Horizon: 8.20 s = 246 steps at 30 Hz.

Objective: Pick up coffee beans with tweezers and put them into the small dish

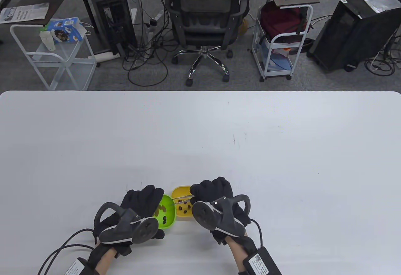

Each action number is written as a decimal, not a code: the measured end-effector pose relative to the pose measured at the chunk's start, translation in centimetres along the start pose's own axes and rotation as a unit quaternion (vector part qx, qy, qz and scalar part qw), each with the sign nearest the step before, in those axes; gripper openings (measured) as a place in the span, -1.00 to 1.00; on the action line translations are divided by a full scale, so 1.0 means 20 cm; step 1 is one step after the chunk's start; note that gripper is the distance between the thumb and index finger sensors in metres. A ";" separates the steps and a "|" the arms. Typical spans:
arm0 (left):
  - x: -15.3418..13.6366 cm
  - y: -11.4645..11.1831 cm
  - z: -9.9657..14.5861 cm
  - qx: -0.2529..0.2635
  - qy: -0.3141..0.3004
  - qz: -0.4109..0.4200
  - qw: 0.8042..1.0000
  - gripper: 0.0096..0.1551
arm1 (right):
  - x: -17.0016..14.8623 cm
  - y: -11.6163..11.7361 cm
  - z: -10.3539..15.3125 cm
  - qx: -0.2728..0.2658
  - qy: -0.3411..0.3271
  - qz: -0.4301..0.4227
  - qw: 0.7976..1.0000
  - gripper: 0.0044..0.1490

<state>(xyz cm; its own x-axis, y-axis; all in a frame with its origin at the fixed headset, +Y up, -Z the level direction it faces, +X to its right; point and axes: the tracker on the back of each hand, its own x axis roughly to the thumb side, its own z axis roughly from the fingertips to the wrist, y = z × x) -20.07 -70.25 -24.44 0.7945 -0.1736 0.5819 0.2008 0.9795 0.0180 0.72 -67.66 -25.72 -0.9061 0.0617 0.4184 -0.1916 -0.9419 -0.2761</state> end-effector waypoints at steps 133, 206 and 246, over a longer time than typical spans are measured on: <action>-0.01 0.00 0.01 0.009 0.005 -0.013 1.000 0.43 | 0.18 0.07 0.02 0.046 -0.076 0.065 0.994 -0.46; 0.00 0.00 0.00 0.006 0.003 -0.012 1.000 0.43 | -0.20 -0.01 -0.01 0.023 0.093 -0.003 0.995 -0.49; -0.52 -0.26 0.02 -0.012 0.157 0.106 0.982 0.42 | -0.22 0.01 0.00 0.033 0.099 -0.030 0.994 -0.46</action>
<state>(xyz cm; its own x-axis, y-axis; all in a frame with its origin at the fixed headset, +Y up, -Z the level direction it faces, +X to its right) -29.61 -73.50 -30.31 0.9566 0.0081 0.2913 0.0213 0.9950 -0.0977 4.63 -68.00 -27.64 -0.9517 0.1751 0.2521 -0.2275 -0.9538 -0.1962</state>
